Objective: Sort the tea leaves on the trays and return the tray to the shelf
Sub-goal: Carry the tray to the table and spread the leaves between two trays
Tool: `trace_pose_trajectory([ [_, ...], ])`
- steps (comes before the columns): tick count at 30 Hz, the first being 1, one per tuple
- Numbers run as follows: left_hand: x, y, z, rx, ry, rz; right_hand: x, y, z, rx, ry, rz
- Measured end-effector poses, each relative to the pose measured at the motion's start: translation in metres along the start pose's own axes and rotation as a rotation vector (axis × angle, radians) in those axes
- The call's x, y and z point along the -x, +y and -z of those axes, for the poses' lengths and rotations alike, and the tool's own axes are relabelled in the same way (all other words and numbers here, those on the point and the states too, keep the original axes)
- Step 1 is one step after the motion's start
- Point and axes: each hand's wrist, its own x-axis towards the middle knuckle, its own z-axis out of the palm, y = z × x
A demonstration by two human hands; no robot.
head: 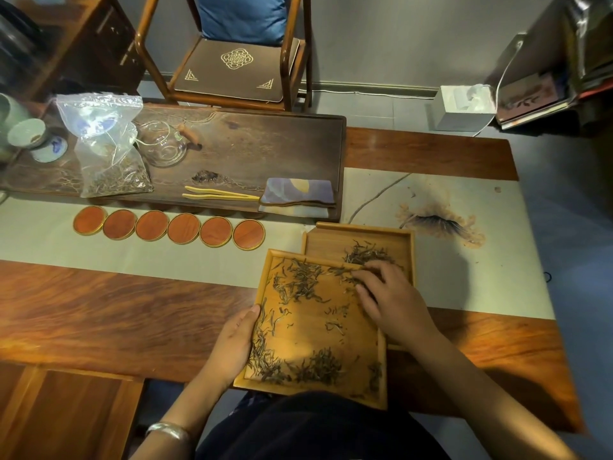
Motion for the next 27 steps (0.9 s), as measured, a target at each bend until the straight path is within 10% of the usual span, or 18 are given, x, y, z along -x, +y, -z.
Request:
trace_pose_trajectory([
  [9, 0.000, 0.003, -0.003, 0.052, -0.038, 0.012, -0.014, -0.064, -0.040, 0.037, -0.245, 0.289],
  [27, 0.001, -0.003, 0.003, -0.048, -0.005, 0.002, 0.003, 0.005, -0.020, 0.132, -0.018, 0.099],
])
